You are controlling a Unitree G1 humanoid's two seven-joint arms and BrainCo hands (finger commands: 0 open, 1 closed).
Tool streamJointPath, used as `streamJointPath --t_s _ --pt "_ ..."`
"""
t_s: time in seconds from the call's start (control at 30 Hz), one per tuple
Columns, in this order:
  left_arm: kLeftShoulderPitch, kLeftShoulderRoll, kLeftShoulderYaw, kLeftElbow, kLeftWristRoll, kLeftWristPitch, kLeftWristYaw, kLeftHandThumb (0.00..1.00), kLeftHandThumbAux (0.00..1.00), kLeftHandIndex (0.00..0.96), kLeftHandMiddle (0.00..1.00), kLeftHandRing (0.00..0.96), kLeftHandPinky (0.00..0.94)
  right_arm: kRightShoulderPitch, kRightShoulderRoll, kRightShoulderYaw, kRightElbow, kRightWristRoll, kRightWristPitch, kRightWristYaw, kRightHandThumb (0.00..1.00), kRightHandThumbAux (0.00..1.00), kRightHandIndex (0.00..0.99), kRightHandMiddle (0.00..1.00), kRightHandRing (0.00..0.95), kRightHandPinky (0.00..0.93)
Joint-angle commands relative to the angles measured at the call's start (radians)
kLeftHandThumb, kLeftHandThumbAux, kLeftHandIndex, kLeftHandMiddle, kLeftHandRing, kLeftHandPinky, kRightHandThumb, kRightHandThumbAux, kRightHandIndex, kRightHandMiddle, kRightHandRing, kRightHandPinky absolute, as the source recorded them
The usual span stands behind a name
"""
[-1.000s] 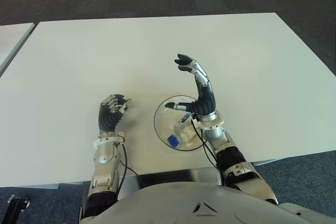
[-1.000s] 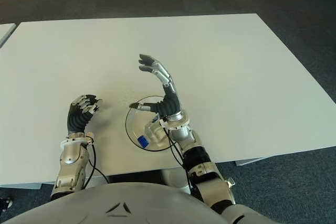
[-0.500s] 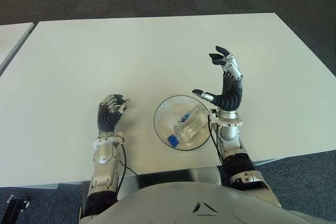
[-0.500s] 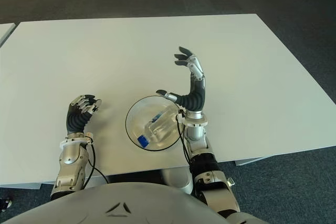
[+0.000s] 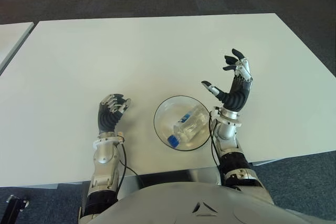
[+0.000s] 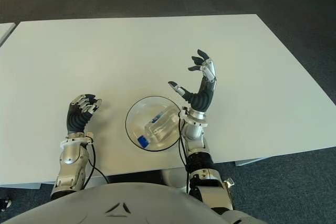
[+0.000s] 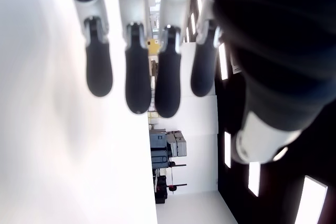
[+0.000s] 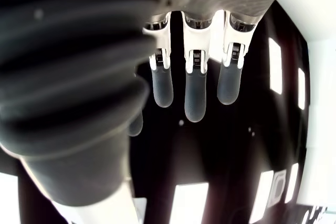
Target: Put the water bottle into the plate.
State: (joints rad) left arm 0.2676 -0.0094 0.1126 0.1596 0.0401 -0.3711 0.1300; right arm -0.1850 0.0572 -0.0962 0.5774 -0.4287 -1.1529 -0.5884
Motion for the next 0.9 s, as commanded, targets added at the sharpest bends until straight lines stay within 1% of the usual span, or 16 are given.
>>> streamJointPath --t_s 0.03,0.17,0.3,0.37,0.43,0.53,0.57,0.6,0.63,0.7,0.77,0.9 --pt "0.003 0.002 0.003 0.001 0.0 0.024 0.001 0.706 0.708 0.432 0.533 0.523 0.512 -0.044 -0.017 -0.026 0.089 -0.05 0.021 -0.074 0.079 0.998 0.549 0.597 0.625 0.619" --pt "0.001 0.002 0.002 0.001 0.01 0.021 0.009 0.707 0.708 0.432 0.538 0.527 0.519 -0.049 -0.035 -0.024 0.139 -0.069 0.031 -0.112 0.07 0.998 0.559 0.619 0.64 0.622" --pt "-0.004 0.006 0.002 0.013 0.019 0.004 0.011 0.706 0.709 0.432 0.542 0.533 0.525 -0.033 -0.042 -0.008 0.152 -0.04 0.048 -0.091 0.046 0.998 0.569 0.62 0.635 0.604" --pt "-0.003 0.007 0.001 0.011 0.022 0.004 0.009 0.706 0.709 0.432 0.543 0.533 0.523 -0.015 -0.043 0.002 0.143 -0.008 0.072 -0.056 0.031 0.998 0.576 0.62 0.631 0.605" --pt "-0.001 0.006 0.002 0.006 0.016 0.013 0.005 0.706 0.709 0.432 0.543 0.533 0.517 0.001 -0.04 0.011 0.126 0.04 0.112 -0.008 0.016 0.996 0.583 0.621 0.626 0.61" --pt "-0.001 0.004 0.002 0.008 0.011 0.008 0.001 0.706 0.709 0.432 0.543 0.533 0.515 0.023 -0.041 0.024 0.093 0.136 0.19 0.092 0.016 0.989 0.587 0.619 0.62 0.61" --pt "-0.001 0.003 0.002 0.009 0.01 0.006 0.0 0.706 0.709 0.432 0.544 0.533 0.514 0.03 -0.042 0.027 0.081 0.163 0.213 0.121 0.258 0.897 0.531 0.611 0.61 0.598" --pt "-0.002 0.003 0.002 0.009 0.007 0.007 -0.001 0.706 0.709 0.432 0.544 0.534 0.514 0.035 -0.045 0.028 0.068 0.197 0.248 0.159 0.413 0.838 0.495 0.606 0.603 0.591" --pt "-0.002 0.002 0.002 0.01 0.004 0.007 -0.003 0.706 0.709 0.432 0.543 0.533 0.513 0.04 -0.047 0.029 0.055 0.222 0.276 0.188 0.514 0.8 0.472 0.6 0.594 0.579" --pt "-0.003 0.001 0.003 0.009 -0.001 0.01 -0.005 0.706 0.709 0.432 0.542 0.531 0.511 0.048 -0.051 0.029 0.031 0.263 0.329 0.237 0.601 0.766 0.453 0.593 0.584 0.566" --pt "-0.003 0.0 0.003 0.007 -0.006 0.012 -0.007 0.706 0.709 0.432 0.54 0.53 0.509 0.058 -0.053 0.03 0.0 0.293 0.386 0.279 0.647 0.748 0.442 0.583 0.573 0.557" --pt "-0.003 -0.001 0.004 0.007 -0.007 0.014 0.0 0.707 0.708 0.432 0.538 0.527 0.509 0.082 -0.066 0.036 -0.067 0.354 0.518 0.377 0.689 0.733 0.434 0.559 0.55 0.542"
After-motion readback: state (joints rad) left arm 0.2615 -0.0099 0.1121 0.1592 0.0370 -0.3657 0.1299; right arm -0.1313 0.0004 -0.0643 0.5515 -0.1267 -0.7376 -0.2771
